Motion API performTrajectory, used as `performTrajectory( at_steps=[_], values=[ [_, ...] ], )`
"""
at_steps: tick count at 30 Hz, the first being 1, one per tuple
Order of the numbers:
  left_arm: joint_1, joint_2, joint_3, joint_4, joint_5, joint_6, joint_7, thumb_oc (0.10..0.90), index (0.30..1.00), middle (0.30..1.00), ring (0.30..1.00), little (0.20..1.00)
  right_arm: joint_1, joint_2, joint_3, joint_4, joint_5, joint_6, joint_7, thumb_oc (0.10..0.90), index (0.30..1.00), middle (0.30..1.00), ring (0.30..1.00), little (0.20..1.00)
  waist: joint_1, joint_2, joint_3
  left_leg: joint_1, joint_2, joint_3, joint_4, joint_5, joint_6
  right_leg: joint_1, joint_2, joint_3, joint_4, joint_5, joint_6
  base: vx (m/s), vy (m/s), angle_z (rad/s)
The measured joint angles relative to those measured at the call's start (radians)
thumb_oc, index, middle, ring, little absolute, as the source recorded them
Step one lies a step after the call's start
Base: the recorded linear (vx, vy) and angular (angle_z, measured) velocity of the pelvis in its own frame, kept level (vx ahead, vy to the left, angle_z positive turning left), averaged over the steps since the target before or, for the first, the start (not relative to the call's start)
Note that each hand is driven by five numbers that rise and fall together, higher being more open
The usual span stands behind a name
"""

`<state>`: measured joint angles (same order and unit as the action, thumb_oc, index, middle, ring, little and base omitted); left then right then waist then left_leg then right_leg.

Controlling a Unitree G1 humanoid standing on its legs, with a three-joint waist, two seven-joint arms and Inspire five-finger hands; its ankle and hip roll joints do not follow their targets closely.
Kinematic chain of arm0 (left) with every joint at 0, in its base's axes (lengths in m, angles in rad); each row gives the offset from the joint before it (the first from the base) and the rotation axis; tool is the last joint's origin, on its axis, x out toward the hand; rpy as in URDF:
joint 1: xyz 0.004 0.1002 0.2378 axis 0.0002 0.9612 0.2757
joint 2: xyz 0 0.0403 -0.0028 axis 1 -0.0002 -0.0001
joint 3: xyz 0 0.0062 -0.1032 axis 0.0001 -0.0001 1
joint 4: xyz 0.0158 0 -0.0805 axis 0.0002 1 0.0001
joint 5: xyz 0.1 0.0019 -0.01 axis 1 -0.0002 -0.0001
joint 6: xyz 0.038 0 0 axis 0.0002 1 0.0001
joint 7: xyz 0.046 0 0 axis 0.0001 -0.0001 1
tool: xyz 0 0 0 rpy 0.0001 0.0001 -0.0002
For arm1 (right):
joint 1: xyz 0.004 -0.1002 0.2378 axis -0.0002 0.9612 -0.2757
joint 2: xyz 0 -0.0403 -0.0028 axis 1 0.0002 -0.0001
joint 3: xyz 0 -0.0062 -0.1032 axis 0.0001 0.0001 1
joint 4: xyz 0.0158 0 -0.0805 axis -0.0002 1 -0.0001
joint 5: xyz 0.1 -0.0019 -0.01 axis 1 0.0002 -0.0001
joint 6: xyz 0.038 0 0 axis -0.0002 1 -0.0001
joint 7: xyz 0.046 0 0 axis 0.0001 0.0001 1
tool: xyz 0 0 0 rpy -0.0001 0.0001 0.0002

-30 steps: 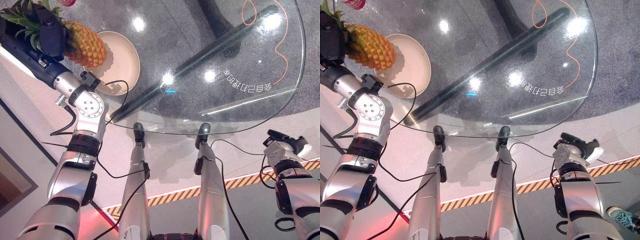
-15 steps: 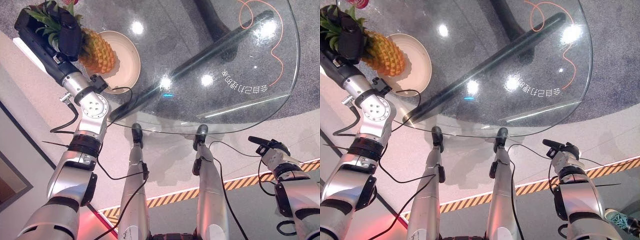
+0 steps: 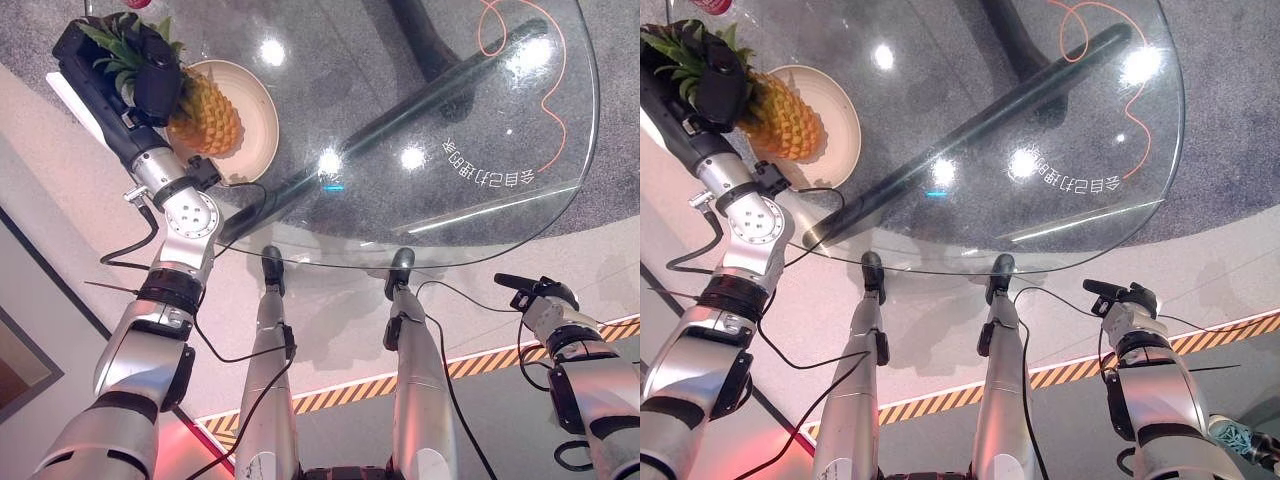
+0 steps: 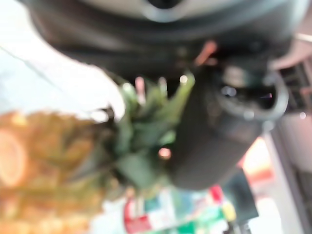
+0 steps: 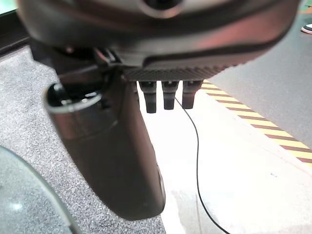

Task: Pick up the fruit to the plate

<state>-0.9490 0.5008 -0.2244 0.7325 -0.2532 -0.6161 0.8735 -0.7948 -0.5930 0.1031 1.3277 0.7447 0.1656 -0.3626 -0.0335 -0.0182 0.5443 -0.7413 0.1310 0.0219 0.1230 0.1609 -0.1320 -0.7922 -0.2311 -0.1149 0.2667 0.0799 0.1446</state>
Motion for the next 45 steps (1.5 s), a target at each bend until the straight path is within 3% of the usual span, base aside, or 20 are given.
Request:
performTrajectory(
  at_steps=[9,11,16,45],
  values=[
    [-0.010,0.001,0.000,0.002,-0.002,-0.001,-0.015,0.100,0.300,0.300,0.300,0.200,-0.001,0.000,0.000,-0.001,-0.001,-0.007,0.000,0.800,0.900,0.900,0.900,0.900,0.000,0.000,0.000,-0.007,0.000,0.001,-0.001,0.000,0.000,-0.004,0.002,0.001,-0.008,0.004,0.000,0.00,0.000,0.00],
    [-0.015,0.002,0.000,0.002,-0.003,-0.001,-0.016,0.325,0.493,0.493,0.493,0.425,-0.001,0.000,0.000,-0.001,-0.001,-0.009,0.000,0.800,0.900,0.900,0.900,0.900,0.000,0.000,0.000,-0.008,0.000,0.001,-0.001,0.000,0.000,-0.005,0.002,0.001,-0.009,0.004,0.000,0.00,0.000,0.00],
    [-0.025,0.002,0.000,0.002,-0.003,-0.001,-0.016,0.418,0.573,0.573,0.573,0.518,-0.003,0.000,0.002,-0.002,-0.008,-0.016,-0.001,0.800,0.900,0.900,0.900,0.900,0.000,0.000,0.000,-0.009,0.000,0.001,-0.001,0.000,0.000,-0.006,0.002,0.000,-0.009,0.005,0.000,0.00,0.000,0.00],
    [-0.029,0.007,0.000,0.001,-0.005,-0.031,-0.043,0.418,0.573,0.573,0.573,0.518,-0.021,0.000,0.016,-0.003,-0.038,-0.025,-0.012,0.800,0.900,0.900,0.900,0.900,0.004,0.000,0.000,-0.013,0.001,-0.003,0.000,0.001,-0.001,-0.006,0.002,-0.005,-0.008,0.005,0.000,-0.01,0.000,0.00]
  ],
)
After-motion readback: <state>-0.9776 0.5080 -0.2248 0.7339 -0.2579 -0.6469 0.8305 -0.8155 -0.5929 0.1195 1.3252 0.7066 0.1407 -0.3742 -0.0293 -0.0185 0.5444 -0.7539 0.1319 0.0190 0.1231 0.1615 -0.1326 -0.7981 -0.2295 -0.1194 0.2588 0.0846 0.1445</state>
